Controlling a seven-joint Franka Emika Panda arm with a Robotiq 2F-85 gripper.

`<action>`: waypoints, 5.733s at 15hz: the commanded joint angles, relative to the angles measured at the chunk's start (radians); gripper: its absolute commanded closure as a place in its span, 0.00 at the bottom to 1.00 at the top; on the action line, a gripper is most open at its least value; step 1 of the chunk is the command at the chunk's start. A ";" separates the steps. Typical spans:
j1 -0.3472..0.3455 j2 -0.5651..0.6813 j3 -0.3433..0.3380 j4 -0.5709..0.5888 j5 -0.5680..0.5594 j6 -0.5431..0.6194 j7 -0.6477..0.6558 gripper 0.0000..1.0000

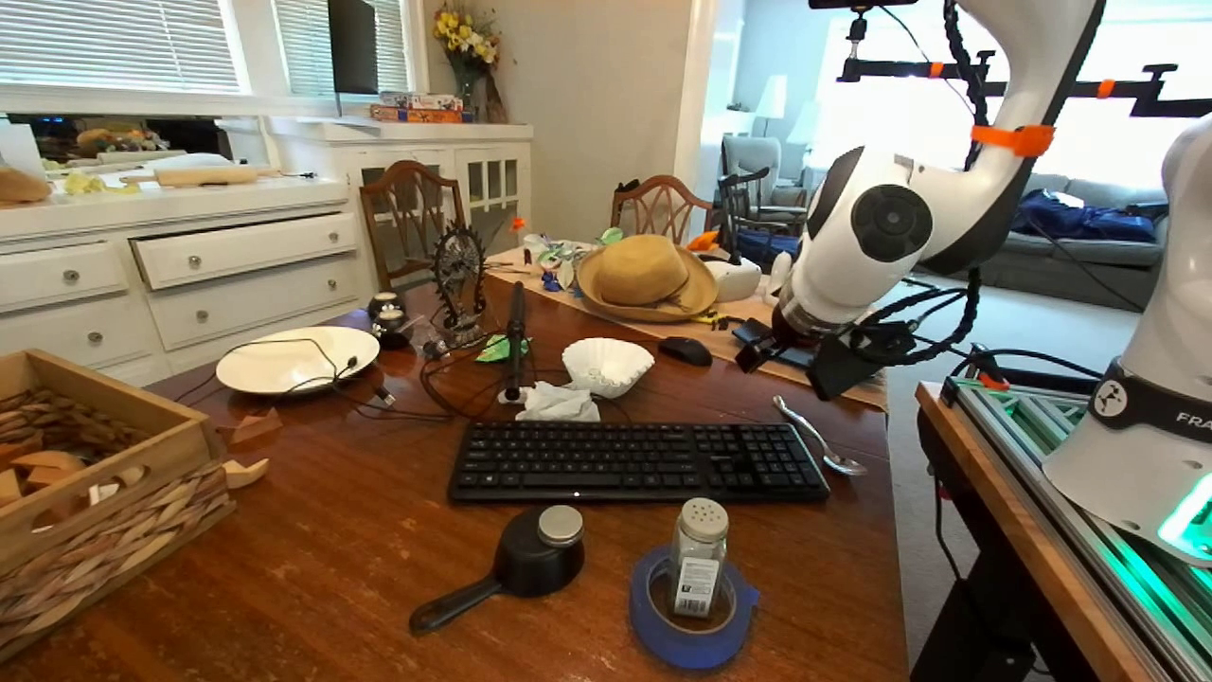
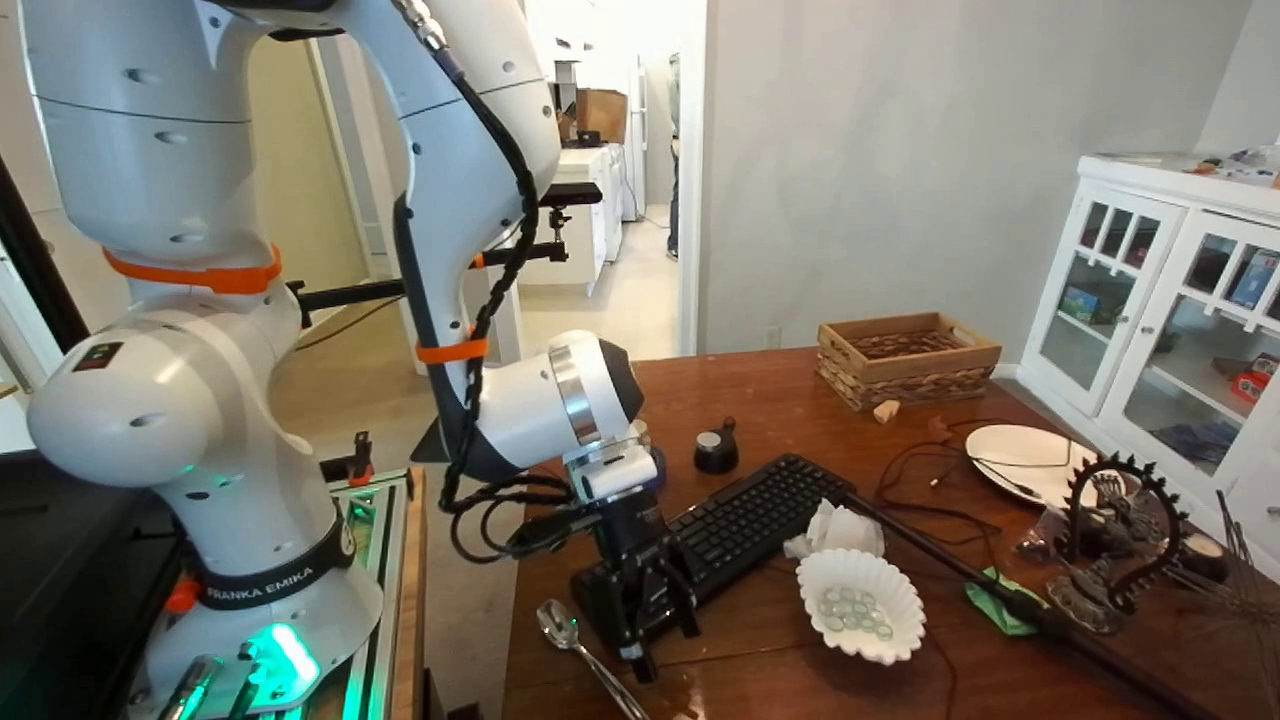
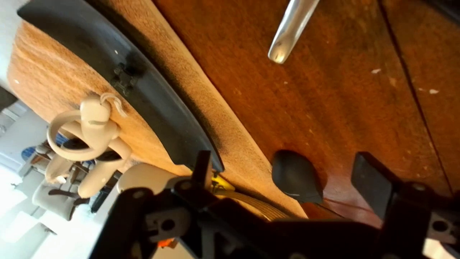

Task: Move the spoon to the plate

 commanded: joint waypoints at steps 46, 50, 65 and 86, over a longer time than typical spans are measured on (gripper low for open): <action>-0.207 0.223 -0.021 0.060 -0.241 0.224 0.531 1.00; -0.280 0.199 -0.062 0.075 -0.180 0.302 0.529 1.00; -0.413 0.099 -0.089 0.108 -0.091 0.563 0.541 1.00; -0.297 0.265 0.011 0.181 -0.288 0.322 0.303 0.00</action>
